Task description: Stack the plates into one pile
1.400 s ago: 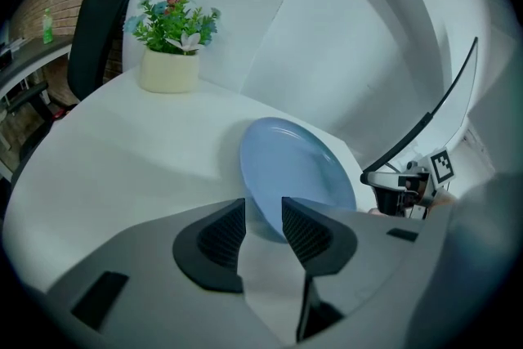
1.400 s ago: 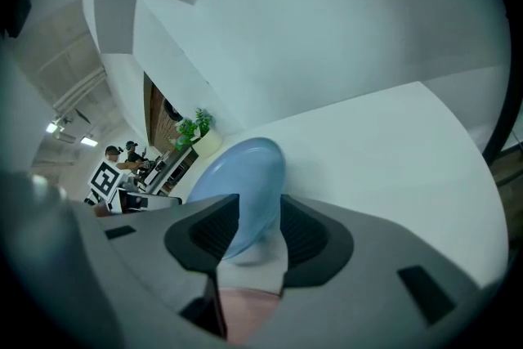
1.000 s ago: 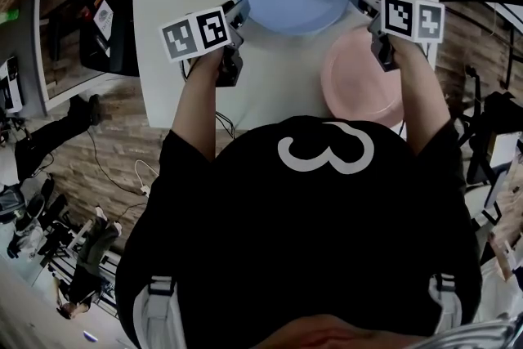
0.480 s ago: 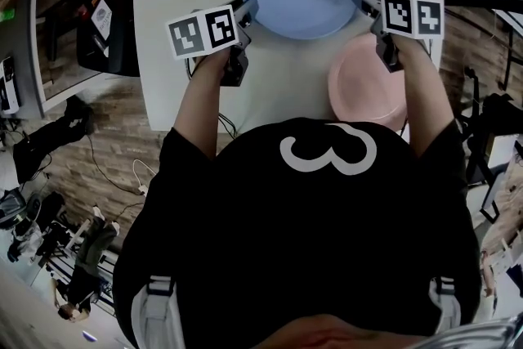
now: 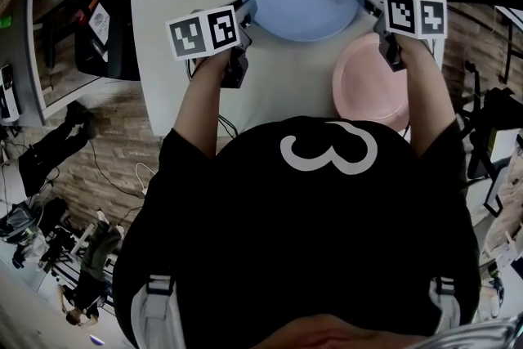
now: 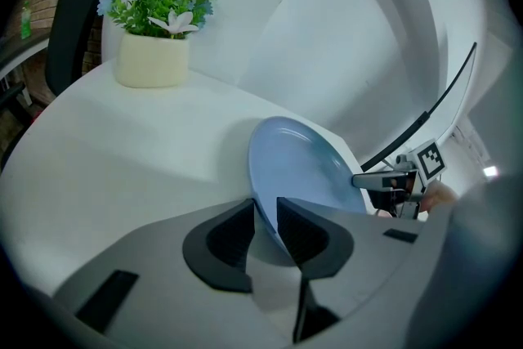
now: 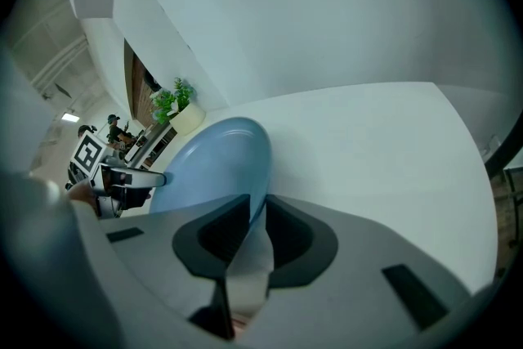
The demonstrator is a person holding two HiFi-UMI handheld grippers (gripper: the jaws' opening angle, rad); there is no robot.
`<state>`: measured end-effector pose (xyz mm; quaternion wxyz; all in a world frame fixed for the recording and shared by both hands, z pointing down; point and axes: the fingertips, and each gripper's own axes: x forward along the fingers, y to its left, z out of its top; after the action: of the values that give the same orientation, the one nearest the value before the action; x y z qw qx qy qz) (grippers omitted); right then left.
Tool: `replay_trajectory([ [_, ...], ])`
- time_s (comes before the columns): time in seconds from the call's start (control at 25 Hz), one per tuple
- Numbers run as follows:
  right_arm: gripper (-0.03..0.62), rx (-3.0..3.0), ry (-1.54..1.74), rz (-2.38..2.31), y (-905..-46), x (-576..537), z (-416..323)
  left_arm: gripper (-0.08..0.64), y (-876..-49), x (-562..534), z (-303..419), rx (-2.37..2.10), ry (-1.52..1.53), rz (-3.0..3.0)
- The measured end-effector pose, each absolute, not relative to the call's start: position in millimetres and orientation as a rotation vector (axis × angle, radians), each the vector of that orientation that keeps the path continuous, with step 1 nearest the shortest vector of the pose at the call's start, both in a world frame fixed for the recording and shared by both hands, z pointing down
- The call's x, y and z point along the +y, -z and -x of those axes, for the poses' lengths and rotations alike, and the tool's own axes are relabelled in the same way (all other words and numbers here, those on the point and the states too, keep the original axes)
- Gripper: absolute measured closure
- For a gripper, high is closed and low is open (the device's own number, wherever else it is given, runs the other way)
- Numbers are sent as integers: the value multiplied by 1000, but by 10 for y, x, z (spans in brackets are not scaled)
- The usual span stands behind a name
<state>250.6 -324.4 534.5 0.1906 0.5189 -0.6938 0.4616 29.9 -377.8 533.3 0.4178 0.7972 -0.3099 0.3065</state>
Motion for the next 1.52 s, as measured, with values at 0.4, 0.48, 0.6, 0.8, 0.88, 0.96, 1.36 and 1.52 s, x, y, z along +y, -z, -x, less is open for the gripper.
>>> replay_trajectory([
  [0.4, 520, -1952, -1255, -1488, -5318, -3246, -2507, 469, -5333, -3775, -289, -780, -784, -2013],
  [0.48, 523, -1960, -1246, -1511, -5299, -3248, -2508, 472, -5329, -3773, -285, -793, -789, -2013],
  [0.6, 529, -1979, -1244, -1533, -5280, -3247, -2498, 479, -5321, -3764, -257, -812, -784, -2013],
  [0.8, 538, -2026, -1248, -1560, -5210, -3251, -2512, 489, -5237, -3775, -249, -846, -768, -2029],
  [0.88, 538, -2043, -1242, -1557, -5191, -3243, -2495, 491, -5190, -3764, -228, -868, -758, -2033],
  [0.96, 538, -2063, -1235, -1557, -5159, -3188, -2507, 492, -5136, -3699, -235, -891, -750, -2038],
  [1.36, 543, -2135, -1183, -1591, -4887, -3193, -2469, 495, -4840, -3650, -169, -937, -714, -2088],
  [1.52, 545, -2168, -1155, -1598, -4738, -3087, -2490, 495, -4698, -3508, -185, -955, -713, -2117],
])
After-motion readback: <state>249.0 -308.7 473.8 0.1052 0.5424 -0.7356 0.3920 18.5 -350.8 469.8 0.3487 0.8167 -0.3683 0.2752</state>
